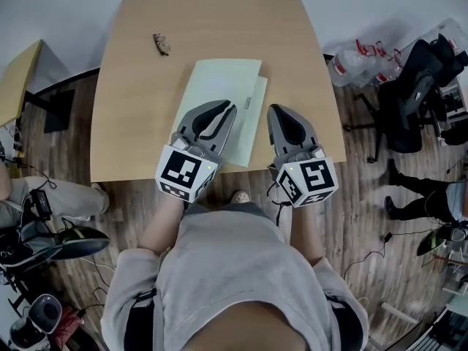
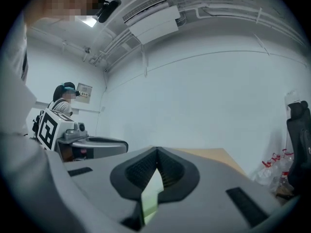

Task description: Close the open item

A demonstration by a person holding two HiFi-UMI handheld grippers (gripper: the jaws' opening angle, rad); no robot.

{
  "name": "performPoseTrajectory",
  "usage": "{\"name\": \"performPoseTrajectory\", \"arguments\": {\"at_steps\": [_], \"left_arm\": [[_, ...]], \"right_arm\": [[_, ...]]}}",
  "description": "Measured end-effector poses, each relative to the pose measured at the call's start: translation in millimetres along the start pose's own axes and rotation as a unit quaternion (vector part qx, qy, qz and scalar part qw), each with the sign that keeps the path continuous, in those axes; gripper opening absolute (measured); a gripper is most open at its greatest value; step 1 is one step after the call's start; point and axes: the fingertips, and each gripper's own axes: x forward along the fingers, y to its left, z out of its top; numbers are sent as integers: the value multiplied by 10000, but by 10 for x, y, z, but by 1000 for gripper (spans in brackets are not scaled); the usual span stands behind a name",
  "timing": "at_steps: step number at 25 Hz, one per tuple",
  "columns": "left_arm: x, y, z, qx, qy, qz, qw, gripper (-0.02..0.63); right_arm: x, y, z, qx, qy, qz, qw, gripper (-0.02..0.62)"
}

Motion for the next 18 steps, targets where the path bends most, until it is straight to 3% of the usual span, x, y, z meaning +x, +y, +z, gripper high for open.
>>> {"name": "performPoseTrajectory", "arguments": {"at_steps": [4, 18], "left_arm": [[132, -99, -111, 59, 296, 129, 9995, 80], [352, -275, -659, 155, 1410, 633, 9879, 193]], "right_arm": [[17, -102, -5, -7, -17, 199, 9998, 5], [50, -242, -84, 92, 58, 754, 9971, 5]]}}
